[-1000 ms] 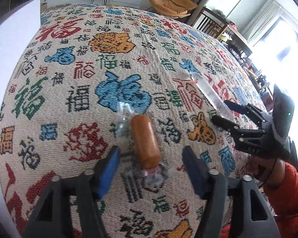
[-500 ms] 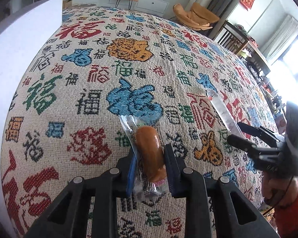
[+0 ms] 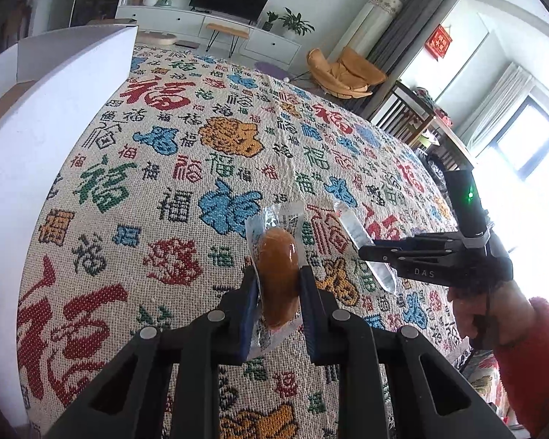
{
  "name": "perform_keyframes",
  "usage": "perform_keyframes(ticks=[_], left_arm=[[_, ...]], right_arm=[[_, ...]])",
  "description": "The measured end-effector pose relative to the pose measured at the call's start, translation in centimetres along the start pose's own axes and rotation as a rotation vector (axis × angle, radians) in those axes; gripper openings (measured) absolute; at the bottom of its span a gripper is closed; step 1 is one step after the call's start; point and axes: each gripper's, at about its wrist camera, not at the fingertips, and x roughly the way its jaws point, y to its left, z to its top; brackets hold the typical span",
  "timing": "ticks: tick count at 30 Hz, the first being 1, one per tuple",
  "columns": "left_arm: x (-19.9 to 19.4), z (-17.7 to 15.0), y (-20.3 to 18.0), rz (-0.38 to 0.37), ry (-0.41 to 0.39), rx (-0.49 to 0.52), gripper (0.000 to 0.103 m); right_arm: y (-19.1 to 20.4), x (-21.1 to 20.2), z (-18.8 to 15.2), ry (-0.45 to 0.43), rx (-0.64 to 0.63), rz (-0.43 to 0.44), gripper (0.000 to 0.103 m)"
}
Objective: Organize snacks
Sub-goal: 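Carry the sausage and clear tube over the white box and open both tools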
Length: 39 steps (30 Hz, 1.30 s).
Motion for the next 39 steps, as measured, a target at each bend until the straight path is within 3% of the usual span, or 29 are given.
perform_keyframes(ticks=[6, 13, 17, 22, 26, 29, 30, 31, 32, 33, 34, 39], left_arm=[[-3.8, 0.3, 1.2, -0.053, -0.099, -0.069, 0.021], [-11.9, 2.6, 4.3, -0.068, -0.248, -0.144, 0.021], [-16.0, 4.0, 8.8, 0.067, -0.287, -0.167, 0.022], [-18.4, 4.6, 16.0, 0.282, -0.252, -0.233, 0.021], [-18.2, 3.8, 19.5, 0.409, -0.196, -0.252, 0.022], [-17.3, 2.9, 20.6, 0.500, -0.152, -0.269, 0.024], [-17.1, 2.6, 20.9, 0.509, -0.139, -0.279, 0.033], [-17.1, 2.2, 21.2, 0.506, -0.135, -0.286, 0.054], [-17.1, 1.8, 21.2, 0.510, -0.143, -0.290, 0.069], [-17.3, 1.4, 21.0, 0.534, -0.170, -0.286, 0.095], [-17.7, 1.1, 20.6, 0.560, -0.200, -0.276, 0.102], [-18.2, 1.0, 18.8, 0.667, -0.268, -0.276, 0.102]], right_arm=[[-1.4, -4.2, 0.2, -0.057, 0.032, 0.039, 0.018], [0.8, -11.7, 4.3, -0.189, 0.069, 0.235, 0.018], [7.2, -14.9, 8.8, -0.245, 0.008, 0.390, 0.018], [18.3, -16.0, 14.3, -0.241, -0.057, 0.613, 0.019], [26.7, -13.8, 14.8, -0.203, -0.105, 0.681, 0.019], [30.0, -11.0, 14.5, -0.156, -0.080, 0.687, 0.032], [30.4, -10.1, 14.4, -0.134, -0.066, 0.679, 0.052], [30.5, -9.4, 14.2, -0.115, -0.053, 0.674, 0.058], [30.3, -8.8, 14.0, -0.107, -0.043, 0.662, 0.059], [30.0, -8.5, 13.9, -0.110, -0.045, 0.641, 0.059], [29.8, -8.7, 13.8, -0.122, -0.061, 0.612, 0.059], [29.0, -11.3, 13.4, -0.226, -0.187, 0.427, 0.072]])
